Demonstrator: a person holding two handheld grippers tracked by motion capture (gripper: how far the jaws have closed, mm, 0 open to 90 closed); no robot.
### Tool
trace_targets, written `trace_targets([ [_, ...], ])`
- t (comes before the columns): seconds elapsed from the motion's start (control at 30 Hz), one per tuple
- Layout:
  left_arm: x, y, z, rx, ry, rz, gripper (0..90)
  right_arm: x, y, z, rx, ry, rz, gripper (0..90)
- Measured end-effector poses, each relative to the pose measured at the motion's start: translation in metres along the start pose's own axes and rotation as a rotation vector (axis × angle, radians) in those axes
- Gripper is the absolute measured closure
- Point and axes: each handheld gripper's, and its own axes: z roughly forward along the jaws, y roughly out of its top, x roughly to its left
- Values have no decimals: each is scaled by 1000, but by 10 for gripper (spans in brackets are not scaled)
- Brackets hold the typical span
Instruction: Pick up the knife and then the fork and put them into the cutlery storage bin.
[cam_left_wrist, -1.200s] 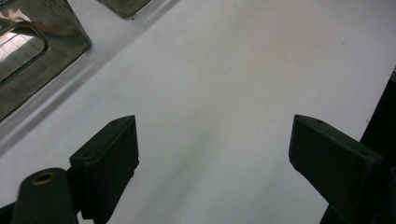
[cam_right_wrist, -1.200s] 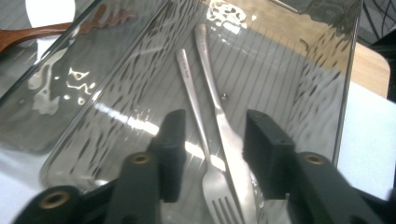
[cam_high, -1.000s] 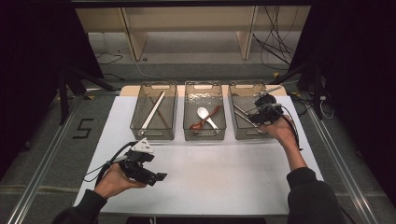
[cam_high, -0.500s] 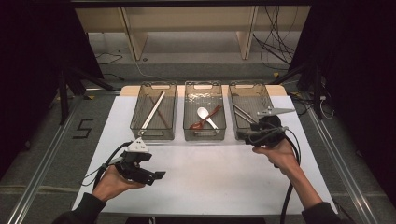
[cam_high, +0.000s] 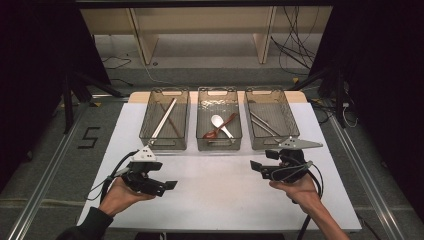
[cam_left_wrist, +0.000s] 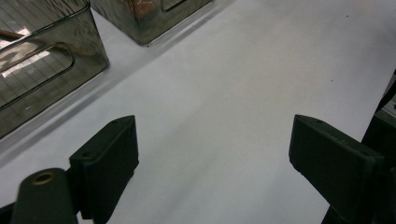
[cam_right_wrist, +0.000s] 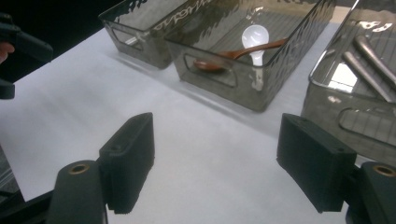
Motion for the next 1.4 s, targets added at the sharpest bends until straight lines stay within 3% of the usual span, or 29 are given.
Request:
trace_targets([
  [0.17, -2, -2, -3, -19, 4, 4, 151, 7, -9, -2, -10, 18, -3, 262],
  [0.27, -3, -3, -3, -32, -15, 0, 151, 10, -14, -5, -25, 18, -20, 257],
  [0.5, -8, -5, -6, -98, -35, 4, 150, 12, -26, -14, -58, 8, -26, 253],
  [0.6, -10, -7, -5, -84, -24, 11, 150, 13, -30, -16, -54, 1, -33, 252],
  [0.97, -11, -11, -8, -108, -17, 7, 138, 14, -31, -16, -91, -11, -26, 249],
  [1.4, -10, -11, -7, -135, -16, 3, 121, 16, -32, -14, -75, -19, -48, 220],
])
